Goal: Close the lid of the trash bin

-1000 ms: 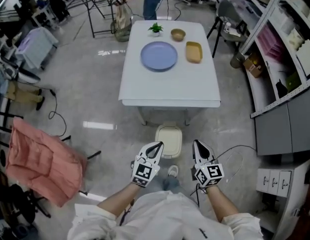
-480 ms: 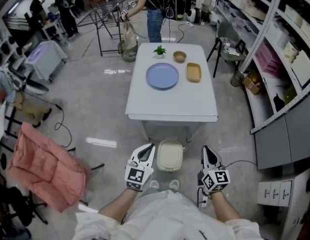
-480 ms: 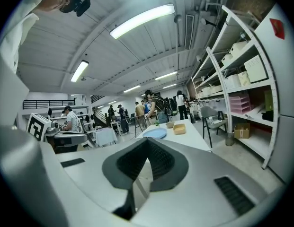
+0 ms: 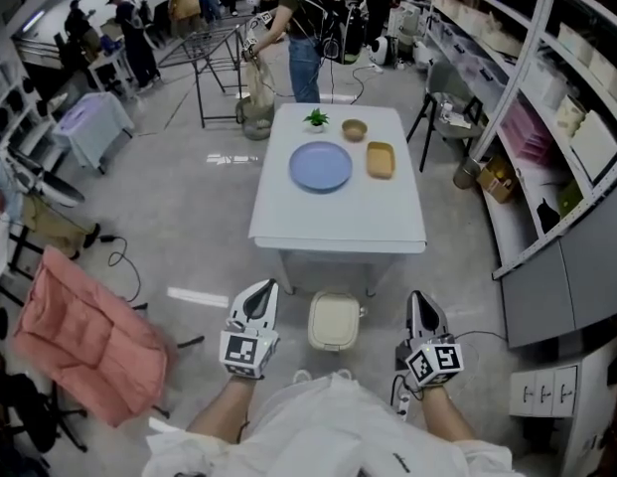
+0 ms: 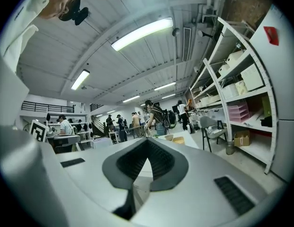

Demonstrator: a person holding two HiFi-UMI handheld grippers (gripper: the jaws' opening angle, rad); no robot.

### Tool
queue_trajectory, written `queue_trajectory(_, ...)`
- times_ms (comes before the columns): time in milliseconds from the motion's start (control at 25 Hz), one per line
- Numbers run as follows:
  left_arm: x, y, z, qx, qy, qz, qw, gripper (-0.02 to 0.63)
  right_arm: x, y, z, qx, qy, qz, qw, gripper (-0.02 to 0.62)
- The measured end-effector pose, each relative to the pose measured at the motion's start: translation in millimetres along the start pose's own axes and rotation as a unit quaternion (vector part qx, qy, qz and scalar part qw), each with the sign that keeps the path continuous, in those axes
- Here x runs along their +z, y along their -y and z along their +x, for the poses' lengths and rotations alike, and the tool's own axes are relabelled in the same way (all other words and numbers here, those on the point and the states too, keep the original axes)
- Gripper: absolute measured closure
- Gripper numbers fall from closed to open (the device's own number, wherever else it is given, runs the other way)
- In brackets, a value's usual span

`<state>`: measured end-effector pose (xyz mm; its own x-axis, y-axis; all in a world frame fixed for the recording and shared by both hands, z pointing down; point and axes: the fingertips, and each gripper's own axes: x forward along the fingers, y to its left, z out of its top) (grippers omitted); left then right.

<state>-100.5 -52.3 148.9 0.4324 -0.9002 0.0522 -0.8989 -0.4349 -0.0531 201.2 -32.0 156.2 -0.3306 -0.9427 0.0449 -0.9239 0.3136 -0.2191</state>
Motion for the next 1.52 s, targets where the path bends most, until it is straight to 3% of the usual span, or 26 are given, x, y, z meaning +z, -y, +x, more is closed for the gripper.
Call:
queue_trajectory(480, 25.9, -8.1, -10.2, -0.011, 0.068, -0.027, 0.9973, 0.581, 19.3, 7.8, -16.9, -0.023, 0.019, -0.023, 0.999, 0.578)
queue_trajectory(1120, 34.2, 6.5, -2.3, -0.024, 0.059, -0.015, 0.9978, 0.581, 16.6, 16.0, -19.3, -0.032, 0.018, -0.013, 0.999, 0.578)
queue_trajectory(1520, 21.4, 1.5, 0.4, -0.018, 0.053, -0.031, 0.9980, 0.581, 13.5, 12.1, -13.7, -0.032, 0.008, -0.019, 0.999, 0.578)
